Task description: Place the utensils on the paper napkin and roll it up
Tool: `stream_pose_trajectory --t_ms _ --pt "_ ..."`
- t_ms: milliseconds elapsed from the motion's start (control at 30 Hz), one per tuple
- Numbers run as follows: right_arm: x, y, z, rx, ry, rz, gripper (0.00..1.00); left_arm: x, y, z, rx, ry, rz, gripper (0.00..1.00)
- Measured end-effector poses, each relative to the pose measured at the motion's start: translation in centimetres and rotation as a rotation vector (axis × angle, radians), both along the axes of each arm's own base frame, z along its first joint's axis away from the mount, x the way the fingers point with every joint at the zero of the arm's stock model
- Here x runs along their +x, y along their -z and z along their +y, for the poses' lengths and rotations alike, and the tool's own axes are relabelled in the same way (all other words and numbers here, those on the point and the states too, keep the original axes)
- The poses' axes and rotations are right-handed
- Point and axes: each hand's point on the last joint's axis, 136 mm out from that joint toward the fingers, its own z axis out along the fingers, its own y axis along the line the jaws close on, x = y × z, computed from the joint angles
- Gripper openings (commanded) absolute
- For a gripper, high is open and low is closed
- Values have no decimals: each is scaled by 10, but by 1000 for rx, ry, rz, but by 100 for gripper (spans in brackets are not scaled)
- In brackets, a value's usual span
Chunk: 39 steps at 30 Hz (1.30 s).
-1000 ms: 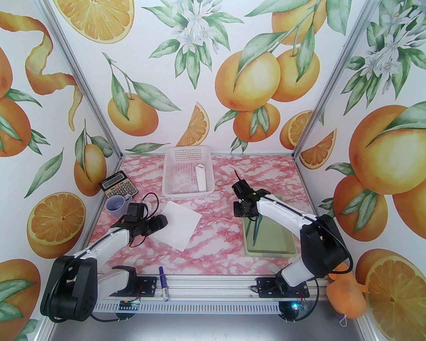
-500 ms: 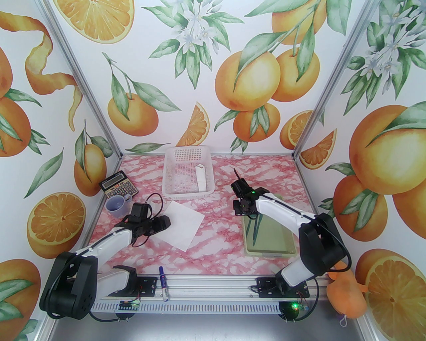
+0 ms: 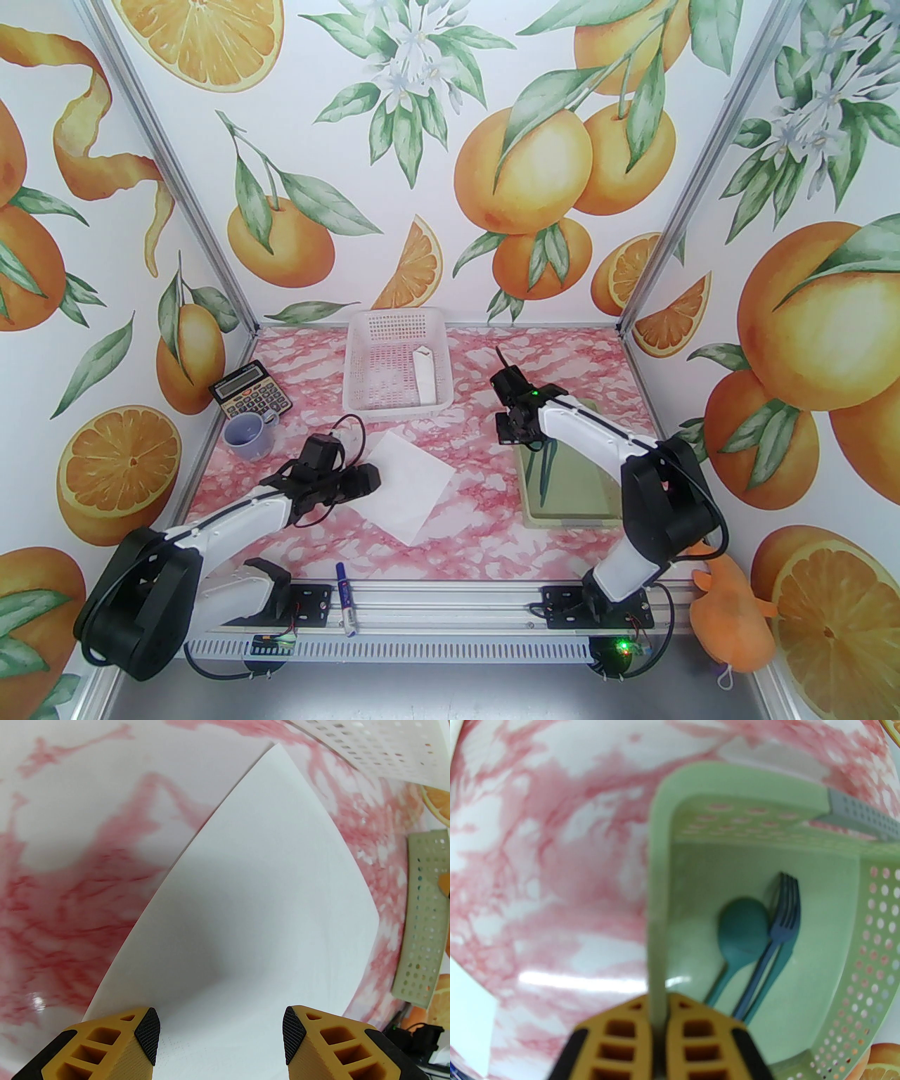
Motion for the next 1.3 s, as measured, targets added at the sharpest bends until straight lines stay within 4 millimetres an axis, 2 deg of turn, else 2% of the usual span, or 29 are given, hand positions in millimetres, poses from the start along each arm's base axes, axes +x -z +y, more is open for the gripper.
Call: stream_pose_trajectory --t_ms 300,467,667,800,1067,1300 --pt "31 2 -19 -11 30 -3 5 -1 -1 -55 3 101 -6 64" --pt "47 2 -19 -15 21 -11 5 -2 -1 -83 -12 143 -14 64" --pt "62 2 -16 -19 7 -18 7 -2 -2 -107 -20 171 -30 64" --pt "67 2 -16 -20 2 -21 10 -1 -2 -110 -13 164 -34 66" --pt "66 3 -12 -5 -18 -14 27 -1 -4 -112 -17 166 -36 70" --pt "64 0 -12 2 -21 -10 34 -4 -10 -110 8 189 -33 74"
